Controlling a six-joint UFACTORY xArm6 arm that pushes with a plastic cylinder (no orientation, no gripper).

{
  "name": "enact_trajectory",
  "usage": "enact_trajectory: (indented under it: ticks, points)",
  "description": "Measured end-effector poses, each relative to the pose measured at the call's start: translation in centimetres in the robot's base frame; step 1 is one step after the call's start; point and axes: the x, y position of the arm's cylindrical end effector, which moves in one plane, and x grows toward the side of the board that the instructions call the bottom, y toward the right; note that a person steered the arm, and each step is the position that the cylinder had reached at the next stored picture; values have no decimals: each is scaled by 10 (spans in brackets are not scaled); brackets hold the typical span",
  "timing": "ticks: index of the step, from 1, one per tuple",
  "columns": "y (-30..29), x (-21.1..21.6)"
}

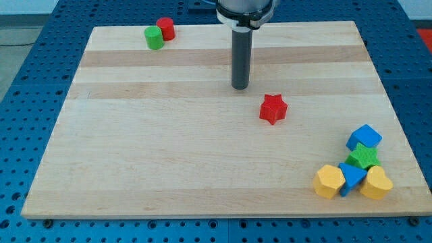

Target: Place the red star at the left of the blue cube

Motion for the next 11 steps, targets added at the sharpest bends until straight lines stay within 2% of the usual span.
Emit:
enact_trajectory:
  ticks: [3,6,7,8,9,11]
  points:
    - [22,18]
    - [52,81]
    - [60,87]
    - [80,61]
    - [110,62]
    - [128,98]
